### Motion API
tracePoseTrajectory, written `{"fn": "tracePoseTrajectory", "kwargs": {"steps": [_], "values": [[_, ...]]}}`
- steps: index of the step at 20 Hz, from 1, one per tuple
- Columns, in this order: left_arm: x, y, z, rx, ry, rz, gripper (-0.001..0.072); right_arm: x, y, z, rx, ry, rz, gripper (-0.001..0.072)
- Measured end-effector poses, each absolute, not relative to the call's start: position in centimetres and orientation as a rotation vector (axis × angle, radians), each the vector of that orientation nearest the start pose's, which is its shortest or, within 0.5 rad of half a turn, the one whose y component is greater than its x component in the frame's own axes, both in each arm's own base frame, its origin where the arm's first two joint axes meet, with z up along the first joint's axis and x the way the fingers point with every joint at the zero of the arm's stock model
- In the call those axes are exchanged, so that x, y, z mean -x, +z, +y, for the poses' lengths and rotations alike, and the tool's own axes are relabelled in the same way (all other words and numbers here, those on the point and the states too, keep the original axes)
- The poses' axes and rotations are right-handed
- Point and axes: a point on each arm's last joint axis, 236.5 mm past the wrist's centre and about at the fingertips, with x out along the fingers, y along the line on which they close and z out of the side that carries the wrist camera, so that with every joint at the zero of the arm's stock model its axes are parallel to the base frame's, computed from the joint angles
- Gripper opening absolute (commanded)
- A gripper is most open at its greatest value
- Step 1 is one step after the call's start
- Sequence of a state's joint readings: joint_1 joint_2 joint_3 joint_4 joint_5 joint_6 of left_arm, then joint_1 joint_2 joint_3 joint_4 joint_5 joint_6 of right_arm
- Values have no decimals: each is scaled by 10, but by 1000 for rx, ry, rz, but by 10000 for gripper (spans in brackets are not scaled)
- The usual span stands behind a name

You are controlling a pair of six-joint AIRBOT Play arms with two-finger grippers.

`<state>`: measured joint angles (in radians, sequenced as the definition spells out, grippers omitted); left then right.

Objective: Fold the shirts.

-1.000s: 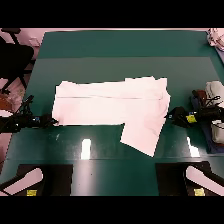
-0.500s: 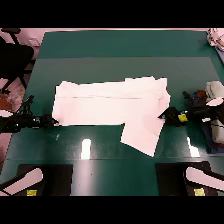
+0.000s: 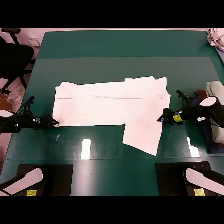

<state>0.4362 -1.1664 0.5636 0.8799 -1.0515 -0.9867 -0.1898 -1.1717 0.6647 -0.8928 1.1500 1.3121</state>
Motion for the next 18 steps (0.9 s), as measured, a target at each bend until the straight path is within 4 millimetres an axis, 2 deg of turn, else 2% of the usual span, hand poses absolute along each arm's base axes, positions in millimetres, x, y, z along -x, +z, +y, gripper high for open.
{"fn": "tracePoseTrajectory", "kwargs": {"steps": [2, 4, 8, 11, 12, 14, 18], "values": [[-276, -86, -20, 589, -273, 1307, 24, -275, -52, 87, -646, 301, 1421, 21], [-285, -66, -30, 616, -338, 1270, 23, -276, -37, 88, -630, 314, 1376, 21], [-300, -6, -44, 592, -447, 1137, 23, -277, -1, 89, -580, 339, 1251, 21], [-303, 39, -49, 513, -477, 1018, 23, -281, 23, 87, -545, 340, 1150, 21], [-302, 48, -49, 492, -480, 993, 23, -284, 30, 86, -538, 335, 1115, 22], [-303, 61, -49, 468, -475, 947, 23, -291, 38, 84, -543, 325, 1063, 21], [-314, 73, -41, 441, -430, 874, 24, -313, 44, 82, -567, 315, 1037, 21]]}}
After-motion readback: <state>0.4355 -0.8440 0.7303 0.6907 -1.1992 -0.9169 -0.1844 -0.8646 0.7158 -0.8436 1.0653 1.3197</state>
